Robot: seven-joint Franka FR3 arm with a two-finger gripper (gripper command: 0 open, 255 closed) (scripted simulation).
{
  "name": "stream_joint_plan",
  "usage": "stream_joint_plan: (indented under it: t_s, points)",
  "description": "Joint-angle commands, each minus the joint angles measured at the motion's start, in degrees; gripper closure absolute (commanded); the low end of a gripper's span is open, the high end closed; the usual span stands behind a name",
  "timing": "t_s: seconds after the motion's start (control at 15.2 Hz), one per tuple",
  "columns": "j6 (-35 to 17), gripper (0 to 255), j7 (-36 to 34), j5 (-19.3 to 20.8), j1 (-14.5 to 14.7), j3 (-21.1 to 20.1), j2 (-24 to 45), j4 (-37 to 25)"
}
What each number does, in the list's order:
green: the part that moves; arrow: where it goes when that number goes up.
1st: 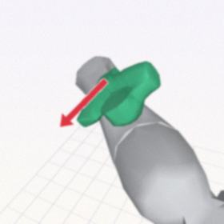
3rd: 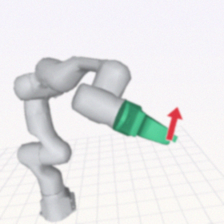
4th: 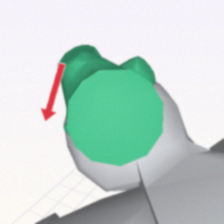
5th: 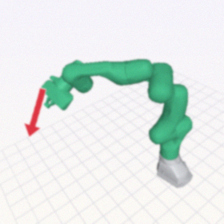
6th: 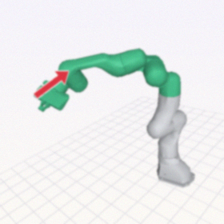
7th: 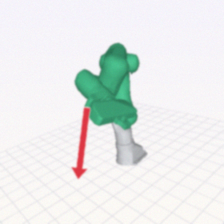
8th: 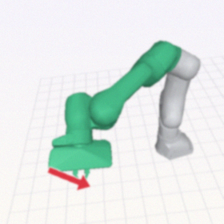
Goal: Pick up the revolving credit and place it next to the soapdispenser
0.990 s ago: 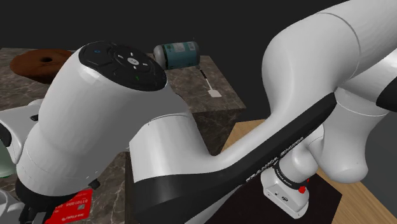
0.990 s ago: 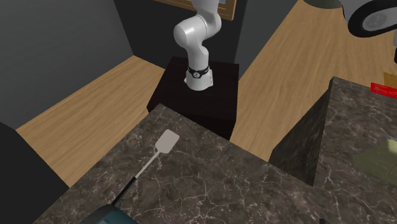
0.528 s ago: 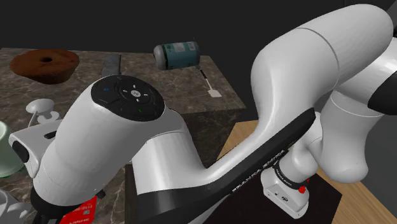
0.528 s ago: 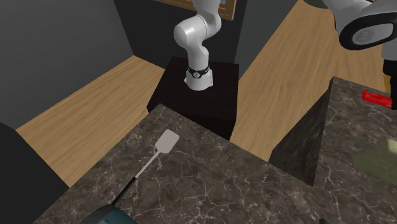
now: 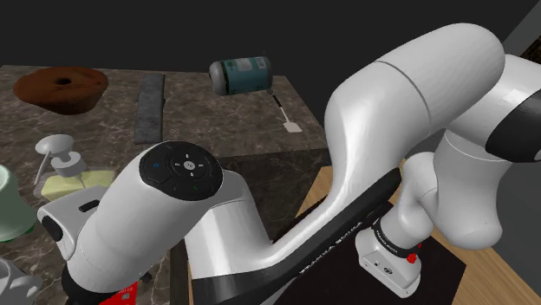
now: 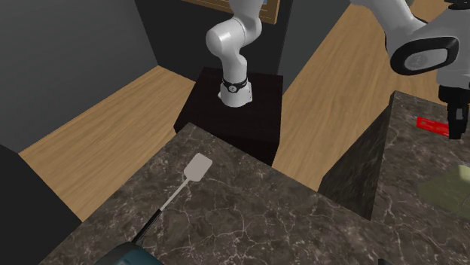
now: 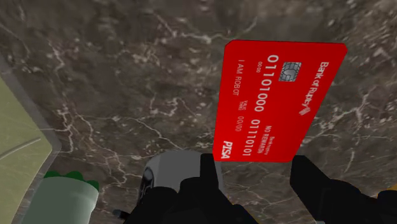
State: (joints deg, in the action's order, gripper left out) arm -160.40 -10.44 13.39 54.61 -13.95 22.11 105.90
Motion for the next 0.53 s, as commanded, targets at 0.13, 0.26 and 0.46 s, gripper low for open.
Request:
stream_joint_plan:
  t_s: [0.13,0.26,0.46]
  points:
    - [-2.51,255,-0.93,1.11,0.63,0.94,1.55,0.91]
    - [-3.70,255,-1.44,1.69,1.03,1.49,2.44,1.21]
    - [-5.47,255,-2.22,2.54,1.68,2.37,3.82,1.55]
